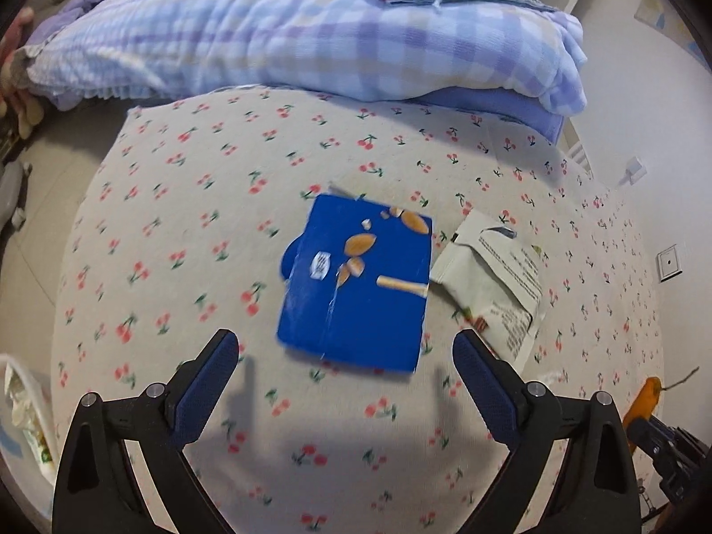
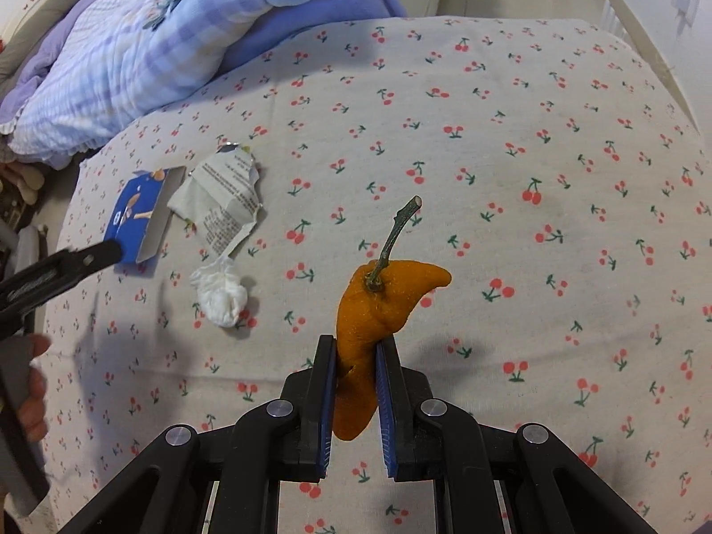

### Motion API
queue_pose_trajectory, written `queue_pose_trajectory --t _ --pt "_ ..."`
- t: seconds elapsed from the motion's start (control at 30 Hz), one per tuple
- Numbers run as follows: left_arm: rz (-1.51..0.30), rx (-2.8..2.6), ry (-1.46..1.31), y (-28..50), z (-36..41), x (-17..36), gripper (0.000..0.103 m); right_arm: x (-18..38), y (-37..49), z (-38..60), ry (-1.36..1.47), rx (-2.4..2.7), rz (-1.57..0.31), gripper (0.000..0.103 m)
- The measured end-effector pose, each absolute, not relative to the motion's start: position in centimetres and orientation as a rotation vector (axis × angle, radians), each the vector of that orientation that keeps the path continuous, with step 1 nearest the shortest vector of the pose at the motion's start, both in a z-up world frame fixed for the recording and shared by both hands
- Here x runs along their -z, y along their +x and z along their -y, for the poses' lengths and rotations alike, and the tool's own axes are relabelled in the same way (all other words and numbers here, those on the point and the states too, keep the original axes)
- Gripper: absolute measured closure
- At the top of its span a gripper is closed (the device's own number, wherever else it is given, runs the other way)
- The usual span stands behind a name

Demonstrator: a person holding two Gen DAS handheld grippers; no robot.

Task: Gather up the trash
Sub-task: 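Grasp the orange peel with the right tool while the left tool grasps the blue box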

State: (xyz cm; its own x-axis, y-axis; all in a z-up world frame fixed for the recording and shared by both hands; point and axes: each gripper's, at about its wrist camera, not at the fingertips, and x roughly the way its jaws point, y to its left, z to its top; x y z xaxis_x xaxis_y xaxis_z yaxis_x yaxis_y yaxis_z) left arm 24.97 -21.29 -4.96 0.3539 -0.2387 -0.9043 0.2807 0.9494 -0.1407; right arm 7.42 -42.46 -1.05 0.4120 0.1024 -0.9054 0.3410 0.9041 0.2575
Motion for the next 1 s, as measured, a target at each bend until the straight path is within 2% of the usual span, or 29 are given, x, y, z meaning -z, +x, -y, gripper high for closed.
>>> queue_pose_trajectory --t 0.07,0.2,0.4,0.57,1.0 --pt "-1.165 0.328 0.056 25.8 22.0 5.6 0.007 1.0 7.7 42.5 0.442 0.148 -1.144 0.088" --pt "-1.188 0.310 0.074 26.8 22.3 6.9 0.019 0.8 7.9 42.4 0.455 0.136 -1.138 0.088" --pt "-1.159 0.306 0.139 26.6 22.5 6.9 0.029 1.0 8.1 42.3 0.451 0.126 -1.147 0.088" --pt "-1.159 0.312 0.126 25.2 21.5 6.0 0.033 0.9 7.9 42.3 0.445 0.126 -1.148 0.088" --pt "-1.141 0.311 0.090 19.8 15.5 2.6 0.034 -0.7 7.3 39.8 0.395 0.094 -1.127 0.088"
